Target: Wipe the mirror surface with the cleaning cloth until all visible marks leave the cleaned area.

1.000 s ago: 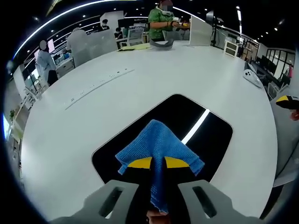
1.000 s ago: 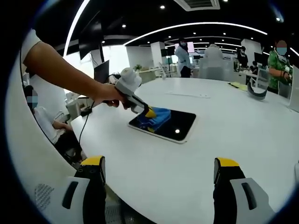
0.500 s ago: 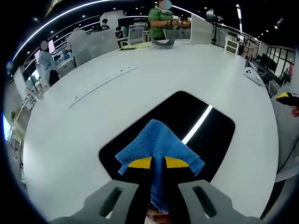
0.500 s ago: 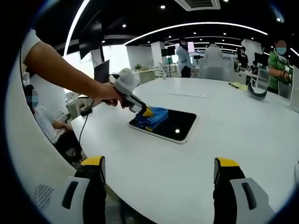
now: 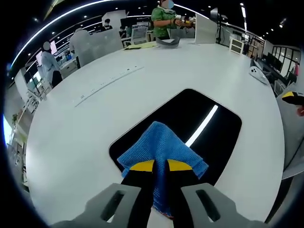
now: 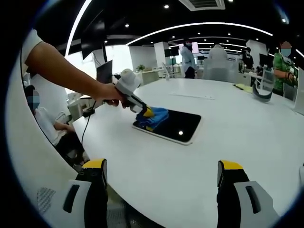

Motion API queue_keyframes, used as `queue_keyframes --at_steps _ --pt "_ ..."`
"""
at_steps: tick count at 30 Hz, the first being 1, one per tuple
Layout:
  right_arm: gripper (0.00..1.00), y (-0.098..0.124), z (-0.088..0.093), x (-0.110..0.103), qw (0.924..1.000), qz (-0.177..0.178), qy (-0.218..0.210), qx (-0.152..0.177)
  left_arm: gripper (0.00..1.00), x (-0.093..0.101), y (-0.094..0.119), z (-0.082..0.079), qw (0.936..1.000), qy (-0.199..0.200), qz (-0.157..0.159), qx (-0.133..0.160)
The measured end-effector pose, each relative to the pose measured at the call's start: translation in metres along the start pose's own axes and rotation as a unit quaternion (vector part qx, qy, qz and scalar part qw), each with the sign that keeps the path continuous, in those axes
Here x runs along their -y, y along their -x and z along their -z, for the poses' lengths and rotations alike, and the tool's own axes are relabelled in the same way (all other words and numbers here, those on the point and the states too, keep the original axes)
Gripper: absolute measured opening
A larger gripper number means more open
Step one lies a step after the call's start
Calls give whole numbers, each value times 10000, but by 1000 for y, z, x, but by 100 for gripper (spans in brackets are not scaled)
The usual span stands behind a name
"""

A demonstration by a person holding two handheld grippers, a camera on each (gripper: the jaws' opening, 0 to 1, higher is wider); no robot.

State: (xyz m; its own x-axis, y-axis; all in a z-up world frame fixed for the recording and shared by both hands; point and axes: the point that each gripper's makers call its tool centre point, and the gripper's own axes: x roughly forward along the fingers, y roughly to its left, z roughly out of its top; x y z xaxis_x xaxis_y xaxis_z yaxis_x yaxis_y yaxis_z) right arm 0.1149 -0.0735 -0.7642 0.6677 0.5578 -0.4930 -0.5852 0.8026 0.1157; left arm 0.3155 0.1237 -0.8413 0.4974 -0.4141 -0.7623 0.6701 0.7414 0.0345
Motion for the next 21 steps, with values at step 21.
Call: queue_keyframes --at_steps 21 --pt "96 1 -1 -7 10000 -2 71 -15 7 -2 16 11 10000 -2 -24 -24"
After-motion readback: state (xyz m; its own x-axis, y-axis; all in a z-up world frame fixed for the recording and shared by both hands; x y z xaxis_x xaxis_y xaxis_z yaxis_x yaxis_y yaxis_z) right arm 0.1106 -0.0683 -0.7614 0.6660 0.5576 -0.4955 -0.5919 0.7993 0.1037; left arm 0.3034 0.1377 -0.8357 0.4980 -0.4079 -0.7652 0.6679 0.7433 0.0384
